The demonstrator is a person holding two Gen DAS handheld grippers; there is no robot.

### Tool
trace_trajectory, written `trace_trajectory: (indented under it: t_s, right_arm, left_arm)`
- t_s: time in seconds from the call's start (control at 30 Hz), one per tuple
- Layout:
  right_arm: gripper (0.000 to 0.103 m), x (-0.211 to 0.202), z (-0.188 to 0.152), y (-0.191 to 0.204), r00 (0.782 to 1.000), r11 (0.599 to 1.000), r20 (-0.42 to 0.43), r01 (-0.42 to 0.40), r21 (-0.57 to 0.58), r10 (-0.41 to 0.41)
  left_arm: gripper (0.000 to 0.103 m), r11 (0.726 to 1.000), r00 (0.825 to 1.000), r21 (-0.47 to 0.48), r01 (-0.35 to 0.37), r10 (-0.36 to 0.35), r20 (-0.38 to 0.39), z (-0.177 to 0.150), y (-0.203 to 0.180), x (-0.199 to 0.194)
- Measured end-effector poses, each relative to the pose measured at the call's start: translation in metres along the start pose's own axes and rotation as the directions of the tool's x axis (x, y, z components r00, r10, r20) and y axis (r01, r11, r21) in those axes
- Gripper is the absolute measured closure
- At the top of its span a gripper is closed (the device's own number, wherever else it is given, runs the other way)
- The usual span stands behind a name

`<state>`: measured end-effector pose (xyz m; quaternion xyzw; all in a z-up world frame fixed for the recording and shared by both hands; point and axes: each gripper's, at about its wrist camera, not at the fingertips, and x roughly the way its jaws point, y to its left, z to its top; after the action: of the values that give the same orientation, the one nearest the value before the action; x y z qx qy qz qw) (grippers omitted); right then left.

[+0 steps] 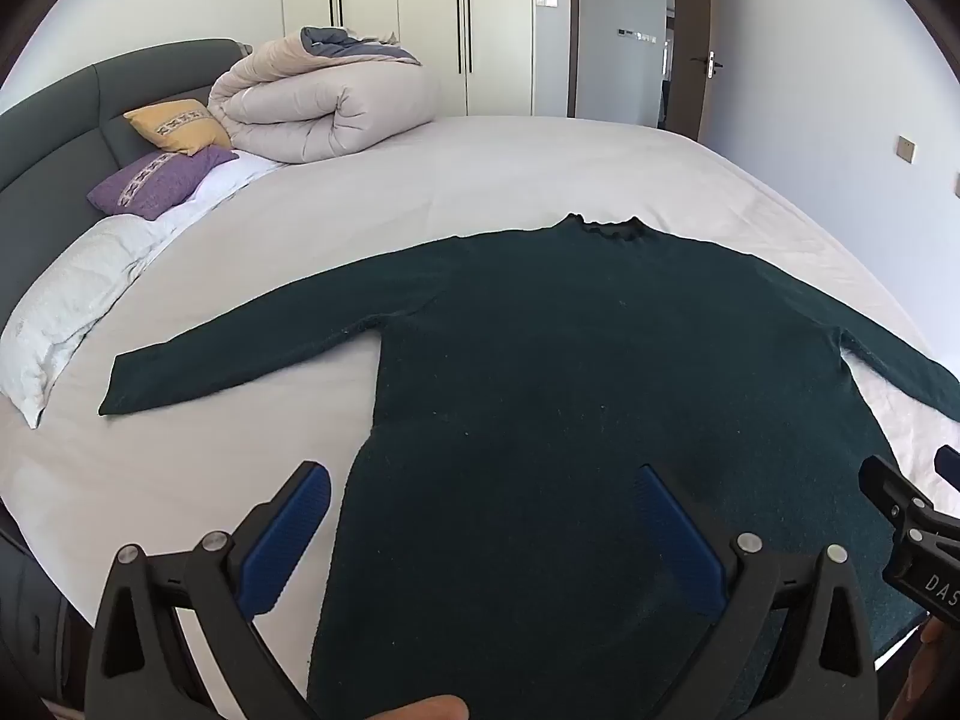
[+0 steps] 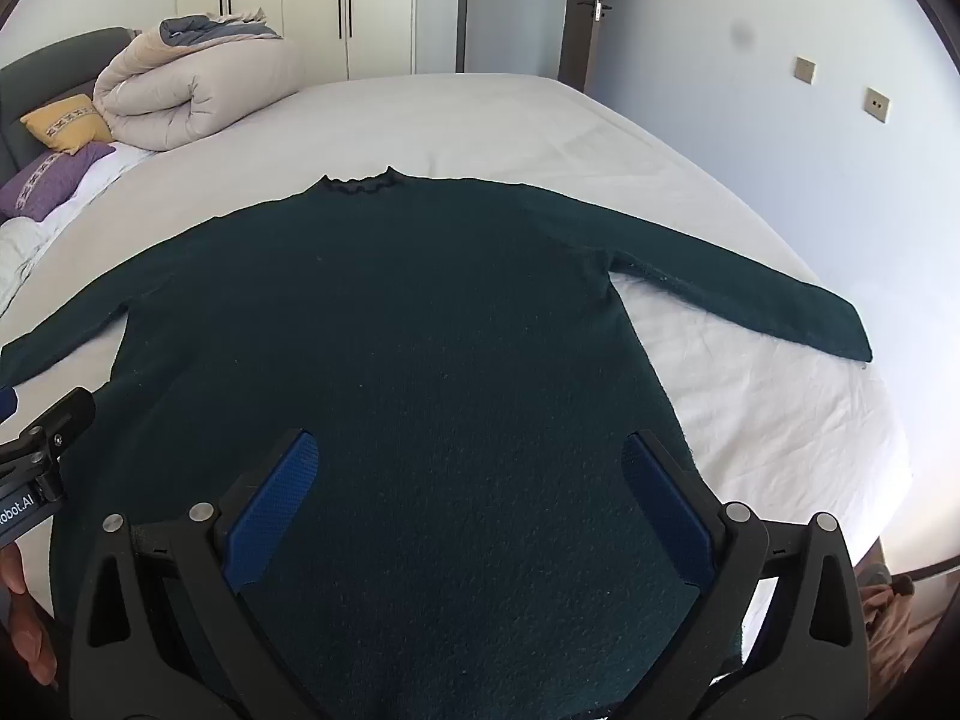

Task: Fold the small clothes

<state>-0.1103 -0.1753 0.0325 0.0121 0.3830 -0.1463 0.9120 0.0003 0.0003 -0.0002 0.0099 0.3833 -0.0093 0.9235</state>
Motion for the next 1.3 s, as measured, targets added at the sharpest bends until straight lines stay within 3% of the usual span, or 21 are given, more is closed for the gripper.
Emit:
trace_trajectory:
  t_s: [1.3]
  right_arm:
    - [0.000, 0.002, -0.009, 0.007, 1.000, 1.000, -0.008, -0.009, -0.003, 0.009]
  left_arm:
    - [0.000, 1.000, 1.000, -0.001, -0.005, 0.005, 0.007, -0.003, 0.001, 0.002]
